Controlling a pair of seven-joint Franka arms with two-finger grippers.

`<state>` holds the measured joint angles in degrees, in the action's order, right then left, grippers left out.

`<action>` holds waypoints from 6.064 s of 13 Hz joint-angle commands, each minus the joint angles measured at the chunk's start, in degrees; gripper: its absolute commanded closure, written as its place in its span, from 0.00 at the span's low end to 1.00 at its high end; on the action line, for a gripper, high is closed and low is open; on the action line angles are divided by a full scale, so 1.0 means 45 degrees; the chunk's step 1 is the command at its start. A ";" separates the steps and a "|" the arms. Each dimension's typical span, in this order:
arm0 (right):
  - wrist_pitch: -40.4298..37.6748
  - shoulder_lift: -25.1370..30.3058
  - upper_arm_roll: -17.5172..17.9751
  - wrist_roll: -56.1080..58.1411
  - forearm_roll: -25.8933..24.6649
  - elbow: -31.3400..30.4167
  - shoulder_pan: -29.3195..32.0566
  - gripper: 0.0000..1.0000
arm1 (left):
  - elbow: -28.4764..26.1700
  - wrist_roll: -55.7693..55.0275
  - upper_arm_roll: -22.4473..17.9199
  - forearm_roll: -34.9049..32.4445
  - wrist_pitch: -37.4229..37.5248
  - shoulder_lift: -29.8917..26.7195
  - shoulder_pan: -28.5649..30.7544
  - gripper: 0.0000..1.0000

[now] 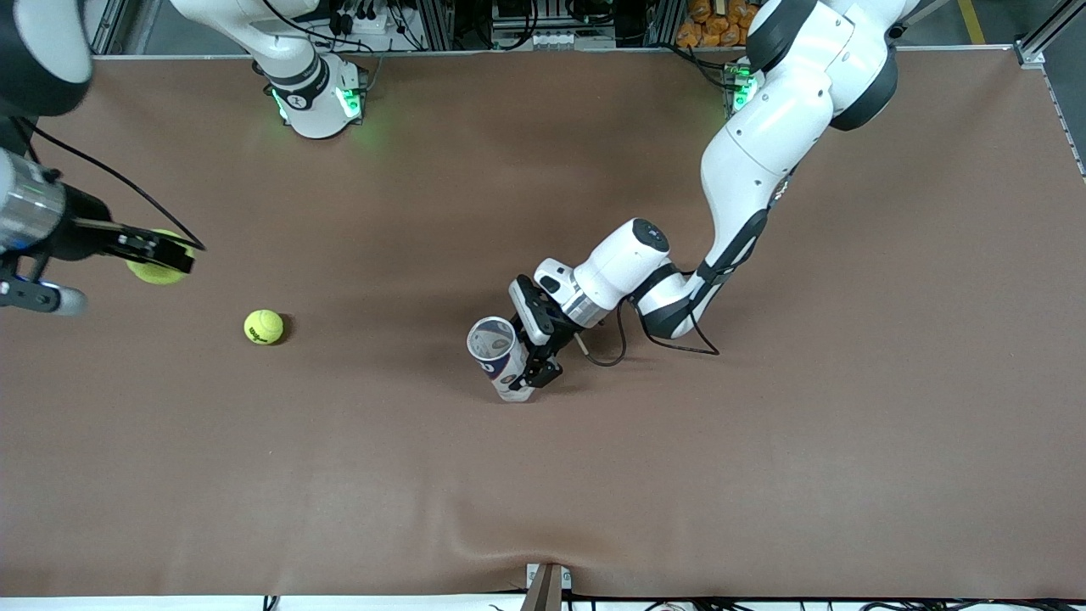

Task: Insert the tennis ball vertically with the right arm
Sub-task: 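Carry the held ball with the right gripper over the can's open end, then lower the ball into the can and open the right gripper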

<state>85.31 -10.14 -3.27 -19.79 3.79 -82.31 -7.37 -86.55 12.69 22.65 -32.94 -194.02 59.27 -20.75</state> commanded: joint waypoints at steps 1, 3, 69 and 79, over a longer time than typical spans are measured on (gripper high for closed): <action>0.0550 -0.0304 -0.0054 -0.1691 0.0174 0.0029 -0.0704 1.00 | -0.0277 -0.1019 0.0044 0.0172 -0.0771 0.0090 0.0002 0.28; 0.1000 -0.0519 -0.0054 -0.2728 0.0368 0.0029 -0.1017 1.00 | -0.0394 -0.1683 0.0044 0.0172 -0.0792 0.0090 0.0002 0.27; 0.5397 -0.6243 0.0161 -1.4685 -0.0372 0.3310 -0.6878 0.00 | -0.0571 -0.2078 -0.0014 -0.0043 -0.1065 0.0246 -0.0037 0.22; 0.4970 -0.6106 0.0180 -1.3324 -0.0004 0.3291 -0.6547 0.00 | -0.0551 -0.2078 -0.0014 -0.0043 -0.1085 0.0246 -0.0037 0.22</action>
<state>109.63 -37.79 -2.61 -83.43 2.05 -68.50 -37.69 -89.16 3.16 22.69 -32.94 -197.60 60.13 -20.83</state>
